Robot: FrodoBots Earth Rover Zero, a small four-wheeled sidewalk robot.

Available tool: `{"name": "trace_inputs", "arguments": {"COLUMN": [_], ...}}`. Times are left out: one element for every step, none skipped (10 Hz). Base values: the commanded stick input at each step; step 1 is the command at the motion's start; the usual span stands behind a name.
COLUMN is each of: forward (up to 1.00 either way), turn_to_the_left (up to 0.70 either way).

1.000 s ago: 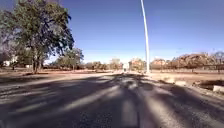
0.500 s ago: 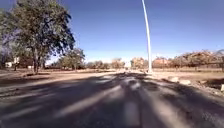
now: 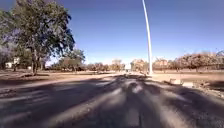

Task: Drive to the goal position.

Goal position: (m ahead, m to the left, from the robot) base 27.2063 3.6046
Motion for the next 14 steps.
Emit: {"name": "trace_inputs", "arguments": {"forward": [0.5,0.5,0.5,0.5,0.5,0.5,0.5,0.5,0.5,0.5,0.5,0.5,0.5,0.5], "turn_to_the_left": [0.0,0.0,0.0,0.0,0.0,0.0,-0.02,-0.04,-0.18,-0.02,0.0,0.0,0.0,0.0]}}
